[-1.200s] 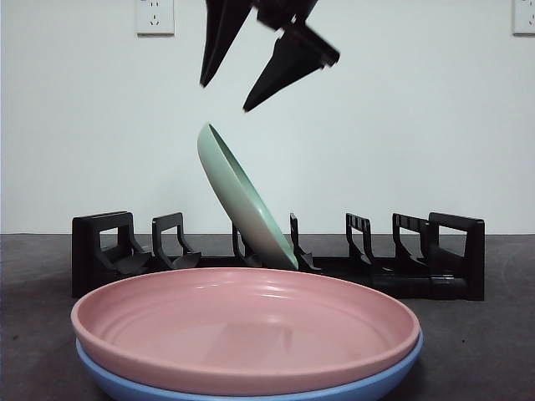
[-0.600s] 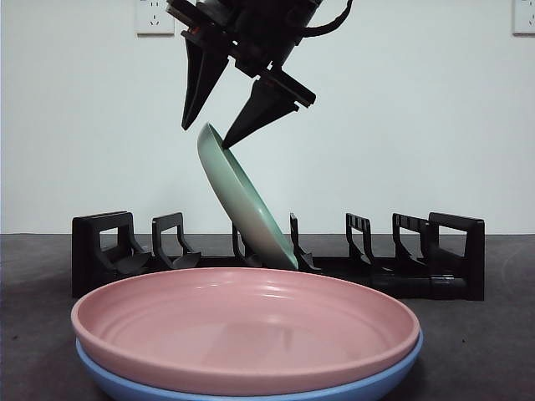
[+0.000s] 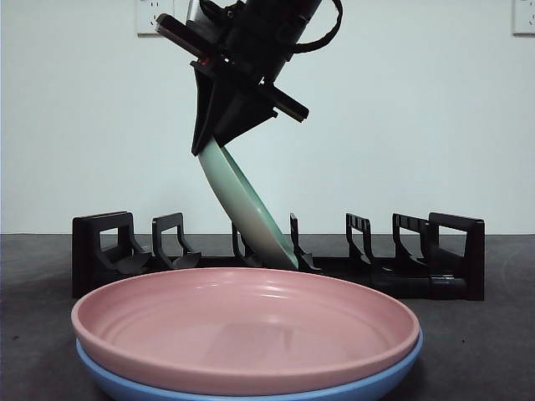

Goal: Place the plate

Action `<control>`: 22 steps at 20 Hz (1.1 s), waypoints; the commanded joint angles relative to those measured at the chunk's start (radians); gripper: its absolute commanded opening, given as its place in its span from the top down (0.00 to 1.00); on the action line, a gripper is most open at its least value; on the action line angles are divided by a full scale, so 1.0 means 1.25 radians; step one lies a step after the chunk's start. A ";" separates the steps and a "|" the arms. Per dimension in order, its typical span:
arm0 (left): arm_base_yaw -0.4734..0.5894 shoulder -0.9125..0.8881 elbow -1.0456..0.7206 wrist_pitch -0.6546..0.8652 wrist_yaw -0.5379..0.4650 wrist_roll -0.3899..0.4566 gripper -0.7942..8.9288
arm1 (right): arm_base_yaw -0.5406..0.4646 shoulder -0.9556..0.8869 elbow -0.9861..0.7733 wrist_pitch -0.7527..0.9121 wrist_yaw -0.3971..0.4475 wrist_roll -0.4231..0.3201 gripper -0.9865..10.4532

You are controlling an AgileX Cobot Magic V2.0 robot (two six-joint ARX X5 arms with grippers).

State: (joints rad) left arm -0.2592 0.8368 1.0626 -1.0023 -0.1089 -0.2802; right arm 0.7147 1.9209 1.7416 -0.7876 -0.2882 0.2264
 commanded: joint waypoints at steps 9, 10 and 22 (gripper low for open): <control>0.000 0.004 0.018 0.015 -0.004 -0.001 0.54 | 0.025 0.010 0.321 -0.219 0.007 -0.105 0.90; 0.000 0.004 0.018 0.019 -0.003 -0.001 0.54 | 0.034 0.008 0.349 -0.246 0.028 -0.132 0.90; 0.000 0.004 0.018 0.025 -0.003 -0.001 0.54 | 0.198 -0.213 0.132 -0.049 0.263 -0.268 0.90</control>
State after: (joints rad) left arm -0.2588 0.8368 1.0626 -0.9833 -0.1089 -0.2802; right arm 0.9546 1.6363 1.8938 -0.8516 0.0380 -0.0837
